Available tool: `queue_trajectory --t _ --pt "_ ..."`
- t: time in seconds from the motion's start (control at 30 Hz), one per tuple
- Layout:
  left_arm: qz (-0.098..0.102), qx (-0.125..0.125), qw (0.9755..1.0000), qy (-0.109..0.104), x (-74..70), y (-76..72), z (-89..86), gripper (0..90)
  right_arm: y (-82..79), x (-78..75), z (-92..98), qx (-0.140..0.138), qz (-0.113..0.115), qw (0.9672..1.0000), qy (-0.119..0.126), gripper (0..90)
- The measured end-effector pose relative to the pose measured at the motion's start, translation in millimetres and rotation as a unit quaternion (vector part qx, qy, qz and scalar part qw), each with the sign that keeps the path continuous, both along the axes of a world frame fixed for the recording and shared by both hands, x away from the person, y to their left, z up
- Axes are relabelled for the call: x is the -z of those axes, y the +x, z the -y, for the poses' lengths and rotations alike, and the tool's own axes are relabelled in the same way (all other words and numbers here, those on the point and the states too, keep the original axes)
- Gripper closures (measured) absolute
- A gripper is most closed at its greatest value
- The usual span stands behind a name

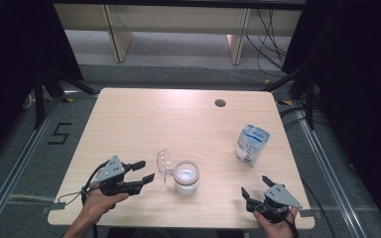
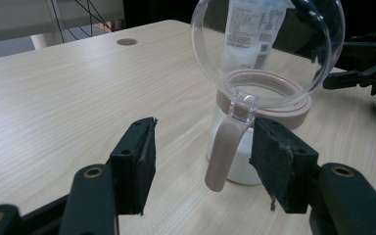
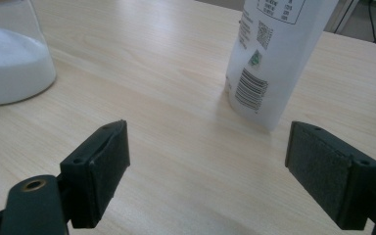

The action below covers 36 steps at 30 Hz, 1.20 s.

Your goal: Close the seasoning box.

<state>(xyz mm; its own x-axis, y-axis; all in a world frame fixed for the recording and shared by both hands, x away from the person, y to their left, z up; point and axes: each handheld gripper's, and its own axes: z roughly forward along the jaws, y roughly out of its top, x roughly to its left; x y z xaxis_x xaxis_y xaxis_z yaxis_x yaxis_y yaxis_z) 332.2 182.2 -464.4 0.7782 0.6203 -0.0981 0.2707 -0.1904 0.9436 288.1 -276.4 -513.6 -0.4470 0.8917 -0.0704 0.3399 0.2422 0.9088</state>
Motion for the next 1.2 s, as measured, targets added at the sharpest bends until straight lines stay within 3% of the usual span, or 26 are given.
queue_trajectory --t 0.27,0.43,0.57,0.6,0.63,0.7,0.73,0.8,0.97,1.0,1.03,1.2 --pt "0.005 0.008 0.9999 -0.006 -3.7 0.4 4.9 45.1 -3.7 -1.1 1.1 -0.001 -0.002 1.0 0.0 18.0" --pt "0.009 0.011 0.9999 0.003 -5.8 -0.5 6.6 49.0 -4.9 -1.5 -0.1 -0.006 -0.002 1.0 -0.004 18.9" --pt "0.012 0.018 0.9998 -0.003 -6.8 1.4 9.7 54.9 -8.6 -1.8 -2.8 0.007 -0.013 0.9999 0.008 19.1" --pt "0.011 0.017 0.9998 -0.005 -7.4 1.0 10.8 56.8 -6.7 -1.5 -1.1 0.001 0.004 1.0 -0.007 19.2" --pt "0.014 0.015 0.9998 0.001 -9.2 0.5 11.1 59.2 -8.4 -1.8 -2.5 0.002 -0.009 1.0 0.002 19.3" --pt "0.022 0.017 0.9996 0.002 -11.2 0.8 12.5 64.9 -6.8 -2.0 -0.8 -0.006 0.008 0.9998 -0.015 19.5" --pt "0.028 0.02 0.9994 0.002 -12.3 1.1 13.3 66.9 -9.6 -1.8 -3.5 0.003 -0.009 0.9999 0.003 19.6" --pt "0.031 0.023 0.9992 0.006 -15.2 0.3 14.4 71.2 -9.0 -2.0 -2.7 0.0 -0.006 1.0 0.003 19.7" --pt "0.038 0.024 0.9989 0.011 -17.5 1.0 17.6 75.7 -9.0 -2.9 -2.3 -0.003 -0.004 1.0 0.0 20.2" --pt "0.039 0.026 0.9988 0.013 -17.9 1.1 18.0 76.0 -7.9 -3.1 -1.7 -0.005 0.009 0.9999 -0.01 20.2" --pt "0.038 0.025 0.9989 0.012 -18.0 1.0 18.8 76.1 -8.9 -3.3 -3.1 -0.008 -0.002 1.0 -0.002 20.3" --pt "0.04 0.031 0.9986 0.015 -19.8 1.3 21.8 78.0 -8.7 -3.5 -3.9 -0.008 0.0 0.9999 -0.009 20.7"
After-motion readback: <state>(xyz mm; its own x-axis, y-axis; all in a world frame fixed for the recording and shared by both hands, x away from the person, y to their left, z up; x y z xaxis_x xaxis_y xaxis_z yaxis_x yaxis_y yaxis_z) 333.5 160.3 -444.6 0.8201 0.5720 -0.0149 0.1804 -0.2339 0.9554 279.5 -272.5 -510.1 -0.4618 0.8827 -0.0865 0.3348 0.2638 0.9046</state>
